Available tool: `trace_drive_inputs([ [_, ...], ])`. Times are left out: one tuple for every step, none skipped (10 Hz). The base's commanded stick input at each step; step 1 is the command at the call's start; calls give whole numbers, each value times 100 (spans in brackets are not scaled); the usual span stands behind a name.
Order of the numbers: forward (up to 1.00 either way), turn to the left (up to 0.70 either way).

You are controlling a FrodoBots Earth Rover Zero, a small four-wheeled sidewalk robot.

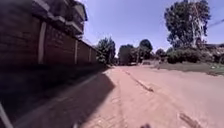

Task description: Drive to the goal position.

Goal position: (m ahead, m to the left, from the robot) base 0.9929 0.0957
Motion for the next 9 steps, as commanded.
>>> trace_drive_inputs([
  [30,0],
  [30,0],
  [30,0],
  [30,0],
  [30,0],
  [30,0],
  [30,0],
  [30,0],
  [30,0],
])
